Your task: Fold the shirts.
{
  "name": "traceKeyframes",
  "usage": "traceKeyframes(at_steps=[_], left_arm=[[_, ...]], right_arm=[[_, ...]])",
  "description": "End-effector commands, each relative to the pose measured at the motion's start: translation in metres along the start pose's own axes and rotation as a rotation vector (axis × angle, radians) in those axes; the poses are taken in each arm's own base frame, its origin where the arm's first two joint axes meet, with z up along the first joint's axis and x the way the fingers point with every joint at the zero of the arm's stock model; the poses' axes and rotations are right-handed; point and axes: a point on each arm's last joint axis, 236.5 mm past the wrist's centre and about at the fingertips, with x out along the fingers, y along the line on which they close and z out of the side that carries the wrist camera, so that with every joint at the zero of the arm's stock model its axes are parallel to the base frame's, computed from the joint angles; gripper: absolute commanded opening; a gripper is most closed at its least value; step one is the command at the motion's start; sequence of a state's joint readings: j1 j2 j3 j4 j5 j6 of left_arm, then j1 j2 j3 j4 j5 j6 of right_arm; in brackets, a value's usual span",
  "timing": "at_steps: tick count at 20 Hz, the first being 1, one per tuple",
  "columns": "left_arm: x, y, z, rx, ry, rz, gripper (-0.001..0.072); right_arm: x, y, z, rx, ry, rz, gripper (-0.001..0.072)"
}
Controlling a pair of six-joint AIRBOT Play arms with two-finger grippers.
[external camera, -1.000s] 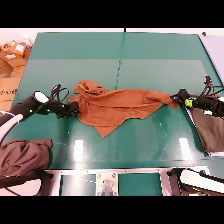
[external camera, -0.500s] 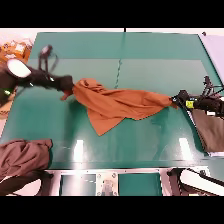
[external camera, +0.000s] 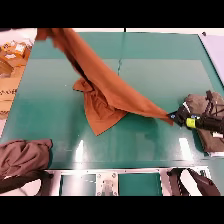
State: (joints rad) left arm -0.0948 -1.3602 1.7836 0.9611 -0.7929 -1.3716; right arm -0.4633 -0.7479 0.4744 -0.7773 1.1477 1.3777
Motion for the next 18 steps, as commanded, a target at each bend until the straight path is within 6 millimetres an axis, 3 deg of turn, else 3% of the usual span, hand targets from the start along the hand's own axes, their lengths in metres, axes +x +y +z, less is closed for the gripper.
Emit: traceKeyframes(at_steps=[1, 3, 5, 7, 10, 11, 12, 13, 15, 17, 18], left_arm=[[0.063, -0.022, 0.014, -0.11, -0.087, -0.196, 0.0018], [0.116, -0.034, -0.022, -0.132, -0.037, -0.256, 0.0019], [0.161, -0.048, -0.07, -0.138, 0.022, -0.272, 0.0019], [0.193, -0.07, -0.13, -0.109, 0.12, -0.307, 0.0019], [0.217, -0.093, -0.212, -0.103, 0.289, -0.358, 0.0023], [0.216, -0.093, -0.232, -0.094, 0.353, -0.37, 0.0229], [0.21, -0.089, -0.245, -0.086, 0.414, -0.372, 0.0512], [0.201, -0.078, -0.254, -0.088, 0.486, -0.364, 0.0541], [0.172, -0.052, -0.264, -0.108, 0.626, -0.359, 0.0523], [0.141, -0.021, -0.261, -0.189, 0.732, -0.346, 0.0516], [0.127, -0.006, -0.258, -0.251, 0.777, -0.325, 0.0245]], right_arm=[[0.005, -0.01, -0.03, 0.061, 0.037, -0.007, 0.0014], [0.007, -0.014, -0.022, 0.069, 0.013, -0.015, 0.0015], [0.01, -0.02, -0.009, 0.078, -0.034, -0.031, 0.0015], [0.013, -0.028, 0.007, 0.082, -0.088, -0.05, 0.0015], [0.021, -0.042, 0.021, 0.109, -0.123, -0.08, 0.0016], [0.023, -0.046, 0.023, 0.113, -0.123, -0.088, 0.0016], [0.025, -0.048, 0.024, 0.117, -0.119, -0.094, 0.0016], [0.026, -0.049, 0.028, 0.103, -0.118, -0.097, 0.0015], [0.025, -0.047, 0.04, 0.096, -0.127, -0.098, 0.0015], [0.021, -0.04, 0.054, 0.083, -0.145, -0.093, 0.0016], [0.019, -0.037, 0.061, 0.077, -0.154, -0.091, 0.0015]])
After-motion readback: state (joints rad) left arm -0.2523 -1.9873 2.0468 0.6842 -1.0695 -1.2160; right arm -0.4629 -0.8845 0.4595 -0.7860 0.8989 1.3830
